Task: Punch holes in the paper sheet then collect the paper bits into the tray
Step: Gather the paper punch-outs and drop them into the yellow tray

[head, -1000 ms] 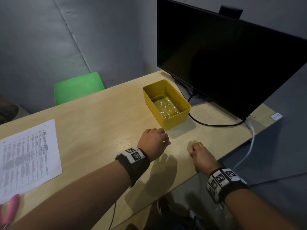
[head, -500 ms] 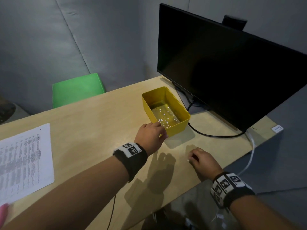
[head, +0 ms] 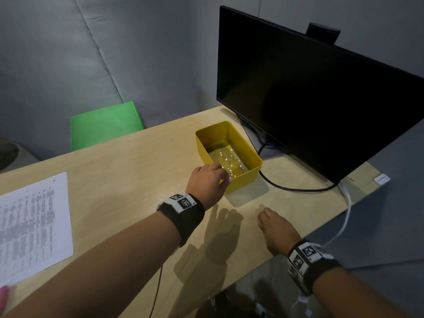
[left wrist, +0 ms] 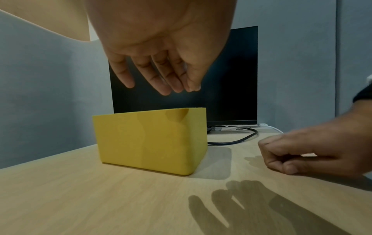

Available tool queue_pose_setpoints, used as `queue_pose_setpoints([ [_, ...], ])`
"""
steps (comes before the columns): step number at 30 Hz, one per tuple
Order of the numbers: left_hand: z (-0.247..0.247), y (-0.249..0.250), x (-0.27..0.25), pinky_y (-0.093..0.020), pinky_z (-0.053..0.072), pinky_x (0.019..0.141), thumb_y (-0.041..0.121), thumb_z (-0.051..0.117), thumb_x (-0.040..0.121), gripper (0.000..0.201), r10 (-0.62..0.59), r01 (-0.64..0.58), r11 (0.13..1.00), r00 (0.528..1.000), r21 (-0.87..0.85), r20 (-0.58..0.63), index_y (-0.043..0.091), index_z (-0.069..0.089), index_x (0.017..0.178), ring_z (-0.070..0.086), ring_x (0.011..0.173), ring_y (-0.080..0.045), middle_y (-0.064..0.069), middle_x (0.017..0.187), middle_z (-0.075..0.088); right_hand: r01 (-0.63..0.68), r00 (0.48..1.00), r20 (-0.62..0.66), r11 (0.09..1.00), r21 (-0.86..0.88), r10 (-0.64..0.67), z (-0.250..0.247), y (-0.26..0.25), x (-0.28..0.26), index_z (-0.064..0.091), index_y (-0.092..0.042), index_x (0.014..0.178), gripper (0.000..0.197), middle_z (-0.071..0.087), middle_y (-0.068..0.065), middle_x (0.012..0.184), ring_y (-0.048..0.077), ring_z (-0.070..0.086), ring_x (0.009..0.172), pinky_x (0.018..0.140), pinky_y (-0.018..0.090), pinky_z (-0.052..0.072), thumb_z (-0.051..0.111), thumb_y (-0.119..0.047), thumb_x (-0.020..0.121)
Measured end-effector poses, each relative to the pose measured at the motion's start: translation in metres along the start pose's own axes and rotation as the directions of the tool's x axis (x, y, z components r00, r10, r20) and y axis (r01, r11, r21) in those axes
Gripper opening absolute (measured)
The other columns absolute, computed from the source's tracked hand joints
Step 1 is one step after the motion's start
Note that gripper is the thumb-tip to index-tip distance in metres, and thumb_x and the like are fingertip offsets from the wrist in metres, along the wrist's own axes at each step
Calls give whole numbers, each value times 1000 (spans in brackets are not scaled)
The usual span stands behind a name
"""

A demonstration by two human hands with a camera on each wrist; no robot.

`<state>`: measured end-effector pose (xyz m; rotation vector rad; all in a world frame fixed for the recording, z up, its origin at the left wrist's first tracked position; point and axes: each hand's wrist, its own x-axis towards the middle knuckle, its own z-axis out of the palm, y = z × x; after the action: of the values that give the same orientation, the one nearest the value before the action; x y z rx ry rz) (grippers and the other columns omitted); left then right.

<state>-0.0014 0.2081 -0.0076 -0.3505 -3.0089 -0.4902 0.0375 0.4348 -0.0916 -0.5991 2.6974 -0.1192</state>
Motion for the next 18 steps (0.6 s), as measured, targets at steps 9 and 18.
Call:
queue_pose_setpoints([
  [9,1,-3,11,-29,37,78,38,47,95,24,-33,32,999,999,-10,-34,22,65,97,56,93,-21,3,104,60,-77,995,-64,993,95,83,-18,-11,5,47,-12,112,29,48,6,117,19,54,100,86,27,44,49,-7,83],
  [18,-2,0,38,-31,43,72,37,48,95,24,-110,109,994,994,-16,-24,21,65,99,58,91,-20,2,103,59,125,933,-359,912,391,26,-117,-23,51,48,-15,96,18,53,-1,80,9,52,67,58,21,40,35,-26,101],
])
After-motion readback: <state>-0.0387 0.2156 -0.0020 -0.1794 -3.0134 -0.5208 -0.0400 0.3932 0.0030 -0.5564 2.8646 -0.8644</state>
